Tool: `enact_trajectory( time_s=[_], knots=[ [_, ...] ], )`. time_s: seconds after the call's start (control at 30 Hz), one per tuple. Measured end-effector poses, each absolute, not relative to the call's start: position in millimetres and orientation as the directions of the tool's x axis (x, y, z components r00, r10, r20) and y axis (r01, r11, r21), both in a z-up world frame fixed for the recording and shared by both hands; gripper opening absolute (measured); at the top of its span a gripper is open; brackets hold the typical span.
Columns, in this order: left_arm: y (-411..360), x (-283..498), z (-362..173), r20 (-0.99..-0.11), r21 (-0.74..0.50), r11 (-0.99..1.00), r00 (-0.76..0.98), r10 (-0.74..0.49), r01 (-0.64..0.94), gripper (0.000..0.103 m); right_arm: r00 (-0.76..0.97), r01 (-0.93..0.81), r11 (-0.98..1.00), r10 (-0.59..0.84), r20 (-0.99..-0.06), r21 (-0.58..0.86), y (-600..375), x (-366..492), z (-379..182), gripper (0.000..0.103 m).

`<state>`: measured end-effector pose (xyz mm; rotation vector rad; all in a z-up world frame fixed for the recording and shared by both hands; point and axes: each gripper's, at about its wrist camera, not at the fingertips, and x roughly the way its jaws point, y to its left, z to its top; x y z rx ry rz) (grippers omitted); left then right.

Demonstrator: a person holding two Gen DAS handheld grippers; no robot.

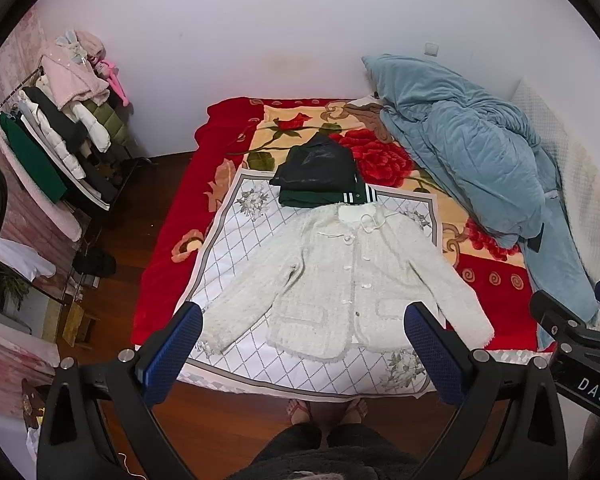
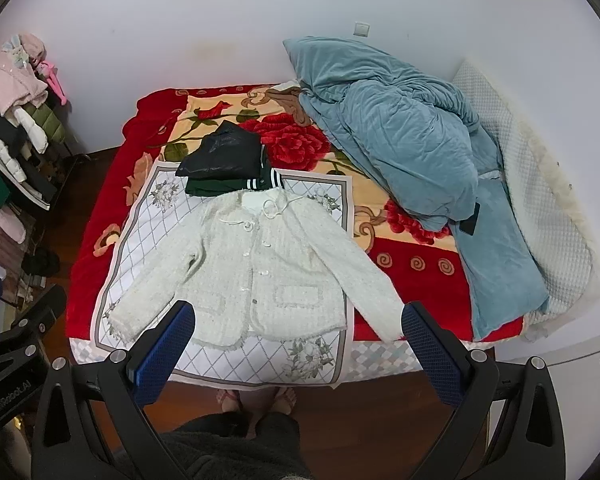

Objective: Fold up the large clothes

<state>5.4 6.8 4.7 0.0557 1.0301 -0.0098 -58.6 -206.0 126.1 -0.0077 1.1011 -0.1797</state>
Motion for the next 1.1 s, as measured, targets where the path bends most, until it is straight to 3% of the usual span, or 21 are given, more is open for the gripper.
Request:
enact_trajectory(
  time_s=[1.1],
  knots=[
    [-0.5, 5.2, 4.8, -0.854, 0.036, 0.998, 0.519, 0.009, 0.042, 0.103, 0.449, 0.141, 0.985, -0.155, -0.880, -0.102, -203.5, -50.2, 141.1, 0.103]
  ],
)
